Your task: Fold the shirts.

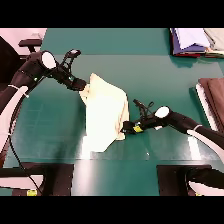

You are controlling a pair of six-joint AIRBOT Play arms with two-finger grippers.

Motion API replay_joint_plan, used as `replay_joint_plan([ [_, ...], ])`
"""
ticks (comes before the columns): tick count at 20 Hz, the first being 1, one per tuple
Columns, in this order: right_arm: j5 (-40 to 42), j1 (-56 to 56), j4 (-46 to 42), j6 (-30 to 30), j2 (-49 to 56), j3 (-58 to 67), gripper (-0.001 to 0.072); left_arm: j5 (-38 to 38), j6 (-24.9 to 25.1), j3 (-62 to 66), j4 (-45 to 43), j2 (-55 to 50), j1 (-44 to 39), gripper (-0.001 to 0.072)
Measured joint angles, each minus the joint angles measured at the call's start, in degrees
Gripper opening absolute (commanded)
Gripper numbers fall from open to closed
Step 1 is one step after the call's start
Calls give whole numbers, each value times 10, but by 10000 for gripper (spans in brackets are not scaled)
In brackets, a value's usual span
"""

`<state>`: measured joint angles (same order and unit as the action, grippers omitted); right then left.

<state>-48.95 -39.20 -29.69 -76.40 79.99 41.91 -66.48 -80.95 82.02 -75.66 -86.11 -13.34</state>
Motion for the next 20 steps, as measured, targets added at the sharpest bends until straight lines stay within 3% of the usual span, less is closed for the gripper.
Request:
replay_joint_plan([
  [4,-5,33,-54,-3,-3,50,16,-4,0,0,-37,6,0,27],
  [9,-64,158,-191,-24,-87,137,15,36,-2,1,-61,65,0,27],
  [14,-142,273,-308,-29,-182,267,15,103,-2,1,-66,194,0,27],
  [20,-216,331,-398,-27,-271,456,15,136,-1,14,-64,397,0,26],
])
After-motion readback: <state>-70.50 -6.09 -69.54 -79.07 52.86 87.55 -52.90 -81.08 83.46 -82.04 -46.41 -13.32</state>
